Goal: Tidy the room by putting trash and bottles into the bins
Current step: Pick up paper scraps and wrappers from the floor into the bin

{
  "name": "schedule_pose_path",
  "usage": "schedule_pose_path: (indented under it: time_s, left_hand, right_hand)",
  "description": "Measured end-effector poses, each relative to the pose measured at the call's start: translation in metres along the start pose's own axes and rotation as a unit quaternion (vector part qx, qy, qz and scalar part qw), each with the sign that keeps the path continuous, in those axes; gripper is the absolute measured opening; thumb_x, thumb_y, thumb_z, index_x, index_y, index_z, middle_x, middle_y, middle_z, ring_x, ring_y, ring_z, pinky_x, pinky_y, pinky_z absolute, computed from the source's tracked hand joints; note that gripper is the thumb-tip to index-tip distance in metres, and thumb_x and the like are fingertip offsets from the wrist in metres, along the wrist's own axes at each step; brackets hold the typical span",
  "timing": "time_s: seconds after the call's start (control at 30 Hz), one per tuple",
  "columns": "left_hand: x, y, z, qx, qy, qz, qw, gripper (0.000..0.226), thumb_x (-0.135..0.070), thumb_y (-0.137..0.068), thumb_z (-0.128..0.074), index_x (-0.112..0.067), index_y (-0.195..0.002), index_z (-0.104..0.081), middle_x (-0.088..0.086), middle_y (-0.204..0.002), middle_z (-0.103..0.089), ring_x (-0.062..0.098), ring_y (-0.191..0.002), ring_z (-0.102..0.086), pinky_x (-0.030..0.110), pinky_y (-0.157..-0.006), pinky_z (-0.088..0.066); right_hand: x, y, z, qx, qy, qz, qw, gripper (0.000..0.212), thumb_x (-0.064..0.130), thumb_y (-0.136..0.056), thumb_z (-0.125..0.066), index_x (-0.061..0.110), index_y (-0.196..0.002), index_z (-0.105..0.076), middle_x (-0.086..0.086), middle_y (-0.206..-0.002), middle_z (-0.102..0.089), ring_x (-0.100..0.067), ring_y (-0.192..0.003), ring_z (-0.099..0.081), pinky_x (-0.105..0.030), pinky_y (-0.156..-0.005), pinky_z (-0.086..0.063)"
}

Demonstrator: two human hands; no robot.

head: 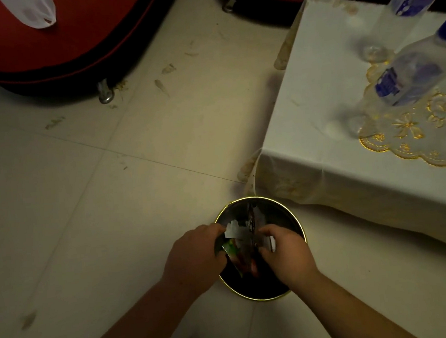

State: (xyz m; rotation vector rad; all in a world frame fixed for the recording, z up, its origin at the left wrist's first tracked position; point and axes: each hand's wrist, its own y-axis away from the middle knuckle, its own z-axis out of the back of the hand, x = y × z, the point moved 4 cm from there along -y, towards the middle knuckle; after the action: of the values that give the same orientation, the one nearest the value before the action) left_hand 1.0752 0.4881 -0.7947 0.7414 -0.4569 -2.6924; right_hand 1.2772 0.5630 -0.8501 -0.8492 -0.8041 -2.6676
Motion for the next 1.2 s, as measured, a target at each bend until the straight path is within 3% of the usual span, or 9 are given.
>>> schedule_pose_path:
  time_s: [0.17, 0.23, 0.37, 0.63, 0.83, 1.0, 1.2]
  left_hand:
    - [-0.012, 0.017, 0.018, 0.017, -0.021, 0.003, 1.0, 0.045, -0.038, -0.083, -0.062, -0.035, -0.127, -0.053, -0.011, -0.119, -0.063, 0.014, -0.106, -0.058, 0.032, -0.088, -0.049]
    - [-0.029, 0.027, 0.039, 0.016, -0.042, -0.006, 0.999, 0.045, -0.042, -0.084, -0.062, -0.036, -0.128, -0.052, -0.011, -0.119, -0.063, 0.014, -0.105, -0.059, 0.033, -0.089, -0.049]
    - [-0.078, 0.047, 0.109, -0.001, -0.089, -0.024, 0.996, 0.043, -0.051, -0.081, -0.056, -0.037, -0.122, -0.055, -0.013, -0.114, -0.064, 0.014, -0.101, -0.06, 0.035, -0.089, -0.048]
    - [-0.227, 0.104, 0.285, -0.025, -0.165, -0.094, 0.981, 0.054, -0.06, -0.081, -0.045, -0.038, -0.13, -0.052, -0.013, -0.125, -0.061, 0.016, -0.116, -0.055, 0.04, -0.105, -0.035]
    - [-0.339, 0.154, 0.375, -0.052, -0.165, -0.204, 0.964, 0.063, -0.059, -0.075, -0.043, -0.041, -0.136, -0.044, -0.014, -0.131, -0.059, 0.017, -0.119, -0.055, 0.04, -0.104, -0.037]
    - [-0.444, 0.217, 0.393, -0.026, -0.18, -0.346, 0.92, 0.063, -0.062, -0.076, -0.045, -0.04, -0.135, -0.046, -0.01, -0.131, -0.061, 0.021, -0.12, -0.056, 0.04, -0.101, -0.041]
    - [-0.579, 0.341, 0.337, 0.043, -0.209, -0.517, 0.829, 0.062, -0.063, -0.083, -0.049, -0.04, -0.14, -0.041, -0.006, -0.139, -0.056, 0.022, -0.125, -0.052, 0.042, -0.104, -0.04]
  right_hand:
    - [0.007, 0.025, 0.019, 0.01, 0.021, -0.012, 1.0, 0.033, 0.04, -0.081, -0.072, 0.042, -0.113, -0.062, 0.016, -0.107, -0.068, -0.006, -0.09, -0.062, -0.021, -0.069, -0.046]
    - [0.023, 0.041, 0.045, 0.016, 0.038, -0.006, 0.999, 0.037, 0.043, -0.082, -0.07, 0.041, -0.117, -0.061, 0.016, -0.111, -0.066, -0.007, -0.096, -0.06, -0.023, -0.075, -0.049]
    - [0.076, 0.08, 0.129, -0.014, 0.058, 0.004, 0.998, 0.04, 0.043, -0.082, -0.064, 0.037, -0.122, -0.06, 0.012, -0.116, -0.065, -0.013, -0.11, -0.055, -0.025, -0.084, -0.045]
    - [0.177, 0.194, 0.325, -0.088, 0.152, -0.008, 0.984, 0.059, 0.058, -0.082, -0.054, 0.035, -0.135, -0.046, 0.008, -0.135, -0.054, -0.02, -0.132, -0.042, -0.034, -0.107, -0.038]
    - [0.218, 0.3, 0.442, -0.197, 0.148, -0.062, 0.967, 0.057, 0.058, -0.082, -0.054, 0.037, -0.135, -0.044, 0.008, -0.134, -0.054, -0.018, -0.128, -0.042, -0.036, -0.104, -0.04]
    - [0.213, 0.429, 0.495, -0.299, 0.129, -0.163, 0.932, 0.059, 0.058, -0.085, -0.054, 0.035, -0.139, -0.046, 0.005, -0.137, -0.054, -0.02, -0.129, -0.044, -0.04, -0.106, -0.041]
    - [0.155, 0.628, 0.501, -0.397, 0.069, -0.305, 0.863, 0.061, 0.06, -0.084, -0.053, 0.034, -0.139, -0.045, 0.005, -0.134, -0.055, -0.02, -0.126, -0.047, -0.042, -0.102, -0.045]
